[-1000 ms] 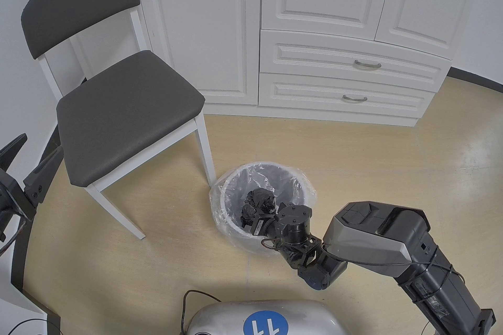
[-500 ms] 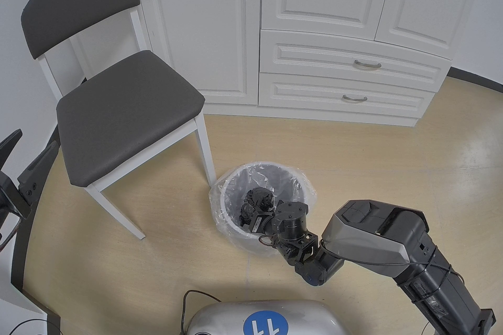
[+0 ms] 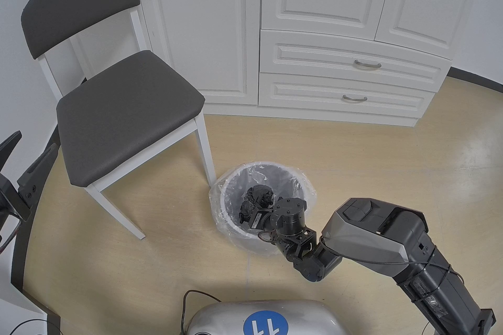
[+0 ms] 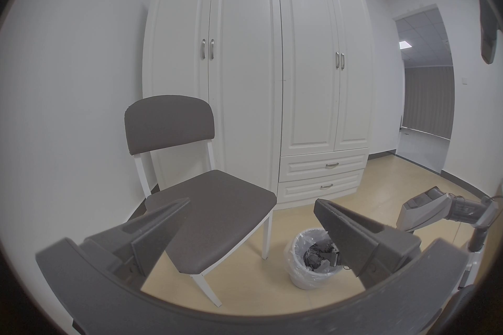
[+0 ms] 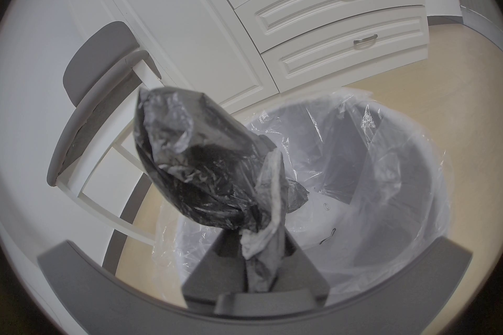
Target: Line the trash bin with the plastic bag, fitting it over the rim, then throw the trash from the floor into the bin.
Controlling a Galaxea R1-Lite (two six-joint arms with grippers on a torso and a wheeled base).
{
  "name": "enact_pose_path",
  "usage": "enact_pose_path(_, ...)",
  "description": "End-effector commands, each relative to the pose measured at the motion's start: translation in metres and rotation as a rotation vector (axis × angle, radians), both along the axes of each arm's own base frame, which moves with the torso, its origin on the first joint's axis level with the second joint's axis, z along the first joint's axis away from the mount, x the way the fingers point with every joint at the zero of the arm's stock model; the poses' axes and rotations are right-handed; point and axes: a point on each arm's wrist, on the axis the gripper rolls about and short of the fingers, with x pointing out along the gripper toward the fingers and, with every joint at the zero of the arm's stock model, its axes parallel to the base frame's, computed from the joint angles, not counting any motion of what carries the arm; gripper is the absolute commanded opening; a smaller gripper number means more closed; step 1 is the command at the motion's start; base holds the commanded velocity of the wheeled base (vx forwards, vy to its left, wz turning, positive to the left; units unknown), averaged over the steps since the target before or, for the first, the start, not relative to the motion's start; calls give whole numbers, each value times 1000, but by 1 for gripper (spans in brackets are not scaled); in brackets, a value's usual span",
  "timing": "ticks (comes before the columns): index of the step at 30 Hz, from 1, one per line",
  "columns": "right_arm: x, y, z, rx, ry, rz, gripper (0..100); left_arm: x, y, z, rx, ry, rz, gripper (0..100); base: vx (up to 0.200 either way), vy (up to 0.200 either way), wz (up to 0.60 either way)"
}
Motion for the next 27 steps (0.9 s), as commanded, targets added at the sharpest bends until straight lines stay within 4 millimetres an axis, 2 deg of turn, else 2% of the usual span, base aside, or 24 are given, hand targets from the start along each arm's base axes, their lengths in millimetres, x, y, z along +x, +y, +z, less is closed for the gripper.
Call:
enact_pose_path(1, 1, 0, 2, 12, 0, -3, 0, 0, 0, 0, 0, 0, 0, 100, 0, 0, 0)
enact_pose_path(6, -2, 2, 4, 14, 18, 2, 0, 1, 0, -2, -1, 11, 2, 100, 0, 0, 0)
enact_pose_path(7, -3, 3, 4, 14, 26, 2, 100, 1, 0, -1, -1, 11, 3, 100, 0, 0, 0)
enact_pose_path(15, -5, -3, 7, 18, 21, -7, 100, 2, 0, -3, 1, 26, 3, 100, 0, 0, 0)
enact_pose_path(21, -16, -8, 10, 26, 0, 7, 100, 1, 0, -6, 4, 86, 3, 100, 0, 0, 0)
enact_pose_path(27, -29, -6, 32, 39, -19, 29, 100, -1, 0, -7, 5, 86, 2, 100, 0, 0, 0)
